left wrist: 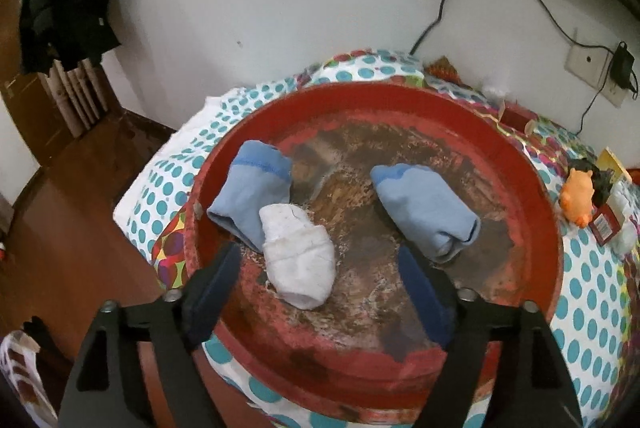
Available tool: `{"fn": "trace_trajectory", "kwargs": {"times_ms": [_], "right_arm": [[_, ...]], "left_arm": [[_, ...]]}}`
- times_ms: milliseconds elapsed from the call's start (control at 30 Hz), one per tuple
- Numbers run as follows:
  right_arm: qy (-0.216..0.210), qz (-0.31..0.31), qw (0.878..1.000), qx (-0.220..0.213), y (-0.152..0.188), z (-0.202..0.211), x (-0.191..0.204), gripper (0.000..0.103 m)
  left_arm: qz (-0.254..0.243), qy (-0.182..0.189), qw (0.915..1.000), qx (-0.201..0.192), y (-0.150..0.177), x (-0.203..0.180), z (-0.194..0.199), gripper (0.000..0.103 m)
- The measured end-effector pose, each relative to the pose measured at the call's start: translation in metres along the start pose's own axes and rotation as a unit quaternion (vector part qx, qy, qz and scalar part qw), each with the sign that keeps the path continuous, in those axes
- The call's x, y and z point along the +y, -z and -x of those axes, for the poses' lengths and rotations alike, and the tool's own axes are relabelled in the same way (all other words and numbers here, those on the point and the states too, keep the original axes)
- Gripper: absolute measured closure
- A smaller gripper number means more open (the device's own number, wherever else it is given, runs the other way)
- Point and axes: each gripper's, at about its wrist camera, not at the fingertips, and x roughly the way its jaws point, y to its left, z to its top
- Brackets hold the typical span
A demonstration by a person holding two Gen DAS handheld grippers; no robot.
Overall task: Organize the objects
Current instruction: 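Carry the white sock onto the red tray and release with left gripper, then carry the white rolled towel onto the red tray and release with right gripper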
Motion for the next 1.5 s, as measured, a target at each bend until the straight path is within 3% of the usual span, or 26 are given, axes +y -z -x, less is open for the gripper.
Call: {"fn": "trace_trajectory", "kwargs": {"times_ms": [167, 300, 400, 533, 900, 1100, 1267, 1500], "right_arm": [[0.007, 0.003, 1.0, -0.003, 0.0, 0.001, 0.0, 0.064], [0.014, 0.002, 1.0, -0.005, 0.002, 0.006, 0.001, 0.066], [0.003, -0.012, 1.0, -0.009, 0.002, 0.016, 0.011, 0.067], [-0.018, -0.007, 1.0, -0.015, -0.002, 0.029, 0.037, 0.067], [-0.116, 0.063, 0.991, -0.026, -0.033, 0.043, 0.163, 0.067], [-0.153, 0.107, 0.982, -0.026, -0.057, 0.033, 0.238, 0.067], [-0.154, 0.136, 0.979, -0.017, -0.072, 0.016, 0.286, 0.067], [-0.132, 0.145, 0.981, 0.009, -0.088, -0.019, 0.32, 0.067]], "left_arm": [[0.008, -0.023, 0.9997, -0.01, 0.013, -0.004, 0.001, 0.016], [0.008, -0.01, 0.9999, -0.001, 0.02, -0.002, -0.006, 0.014], [-0.015, -0.037, 0.9989, -0.024, 0.021, -0.006, -0.002, 0.011], [-0.018, -0.032, 0.9988, -0.032, 0.022, -0.007, -0.001, 0.009], [-0.017, -0.026, 0.9989, -0.035, 0.02, -0.003, -0.001, 0.008], [0.016, -0.01, 0.9996, -0.023, 0.018, 0.01, -0.006, 0.008], [0.029, -0.009, 0.9993, -0.02, 0.017, 0.018, -0.009, 0.008], [0.04, -0.005, 0.9989, -0.021, 0.015, 0.024, -0.011, 0.008]]}}
